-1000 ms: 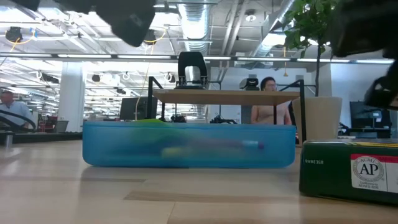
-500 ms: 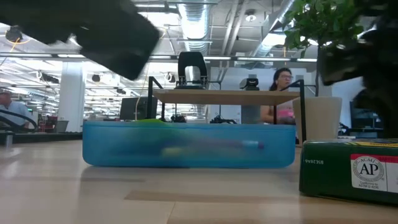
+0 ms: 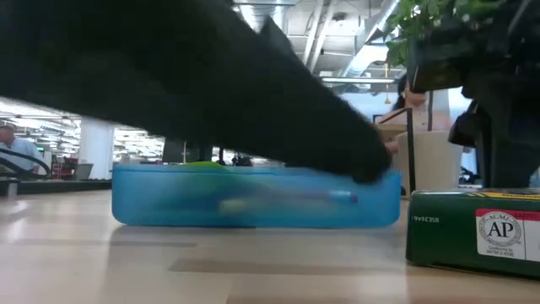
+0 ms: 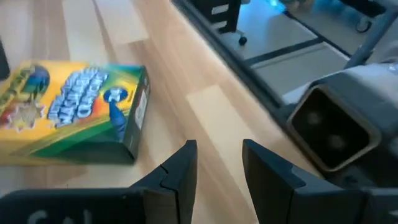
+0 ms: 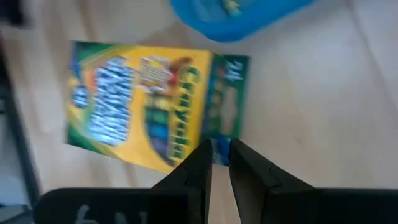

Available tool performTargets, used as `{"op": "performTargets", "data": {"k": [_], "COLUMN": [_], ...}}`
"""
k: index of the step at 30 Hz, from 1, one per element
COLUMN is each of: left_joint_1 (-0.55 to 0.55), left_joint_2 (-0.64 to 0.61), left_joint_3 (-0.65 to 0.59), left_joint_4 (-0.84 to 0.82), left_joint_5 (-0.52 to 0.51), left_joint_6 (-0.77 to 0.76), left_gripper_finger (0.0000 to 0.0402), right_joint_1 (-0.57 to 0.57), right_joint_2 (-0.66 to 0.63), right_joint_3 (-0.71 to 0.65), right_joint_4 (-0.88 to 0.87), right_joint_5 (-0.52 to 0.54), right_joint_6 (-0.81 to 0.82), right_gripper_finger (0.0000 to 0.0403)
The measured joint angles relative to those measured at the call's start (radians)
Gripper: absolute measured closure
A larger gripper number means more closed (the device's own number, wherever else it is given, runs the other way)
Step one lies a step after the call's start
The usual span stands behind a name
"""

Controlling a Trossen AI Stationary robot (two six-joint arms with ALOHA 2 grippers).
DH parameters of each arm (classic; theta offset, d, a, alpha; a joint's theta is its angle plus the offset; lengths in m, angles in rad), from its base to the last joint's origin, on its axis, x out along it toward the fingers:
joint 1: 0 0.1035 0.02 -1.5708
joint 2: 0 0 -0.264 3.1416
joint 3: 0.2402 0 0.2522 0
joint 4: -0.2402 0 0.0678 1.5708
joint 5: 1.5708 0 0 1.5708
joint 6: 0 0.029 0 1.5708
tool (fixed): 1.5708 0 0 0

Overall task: Pack school essentials
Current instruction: Put the crayon box into the supply box

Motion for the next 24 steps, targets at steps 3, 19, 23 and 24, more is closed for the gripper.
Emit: {"op": "performTargets", "data": {"k": [3,19,23,24], "left_joint_1": [0.003,0.006,0.005,0.005], "left_joint_2": [0.006,0.005,0.005,0.005], "left_joint_3": [0.005,0.006,0.006,0.006], "left_joint_4": [-0.023,-0.046,-0.036,-0.036], "left_joint_5": [-0.028,-0.095,-0.097,-0.099], "left_joint_6": [-0.015,-0.045,-0.042,-0.042], "left_gripper_finger": [0.0288,0.0288,0.0288,0.0288], "right_joint_1": [0.016,0.103,0.103,0.103], "right_joint_2": [0.001,-0.018,-0.061,-0.062], "right_joint_3": [-0.001,0.000,0.002,0.002], "right_joint_4": [0.059,0.089,0.018,-0.018], "right_joint_5": [0.000,0.016,0.081,0.094], "right_joint_6": [0.014,0.077,0.083,0.095], "right_gripper_finger": [0.0326,0.0326,0.0326,0.0326]}}
